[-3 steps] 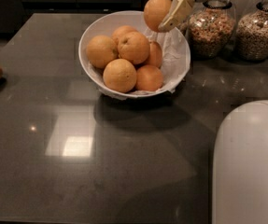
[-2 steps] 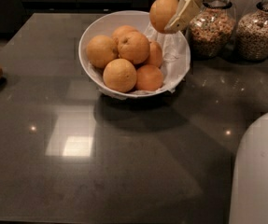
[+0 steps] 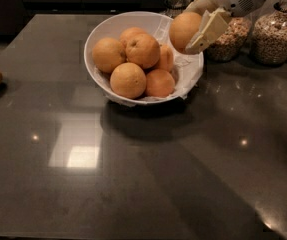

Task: Pick orange from white bowl

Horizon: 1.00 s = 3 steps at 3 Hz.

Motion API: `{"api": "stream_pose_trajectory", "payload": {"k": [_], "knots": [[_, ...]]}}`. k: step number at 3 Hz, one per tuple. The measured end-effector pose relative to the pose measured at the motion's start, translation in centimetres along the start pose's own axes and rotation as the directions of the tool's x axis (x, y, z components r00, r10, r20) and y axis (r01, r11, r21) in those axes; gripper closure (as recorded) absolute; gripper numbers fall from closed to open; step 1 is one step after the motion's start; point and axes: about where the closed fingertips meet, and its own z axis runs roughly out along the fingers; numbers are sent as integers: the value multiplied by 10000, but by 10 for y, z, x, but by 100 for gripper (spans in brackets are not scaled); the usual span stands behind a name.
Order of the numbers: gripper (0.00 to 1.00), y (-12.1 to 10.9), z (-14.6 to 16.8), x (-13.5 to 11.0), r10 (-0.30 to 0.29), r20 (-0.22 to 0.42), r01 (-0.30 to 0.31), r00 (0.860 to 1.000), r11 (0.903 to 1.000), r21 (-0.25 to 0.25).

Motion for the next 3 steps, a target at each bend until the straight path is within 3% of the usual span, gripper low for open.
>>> {"api": "stream_pose_trajectory", "payload": {"k": [1, 2, 3], "knots": [[100, 21, 24, 16, 237, -239, -252, 9994, 9976, -647], [100, 21, 24, 16, 237, -239, -252, 9994, 9976, -647], [100, 73, 39, 10, 283, -91, -288, 9996, 9980, -570]]}}
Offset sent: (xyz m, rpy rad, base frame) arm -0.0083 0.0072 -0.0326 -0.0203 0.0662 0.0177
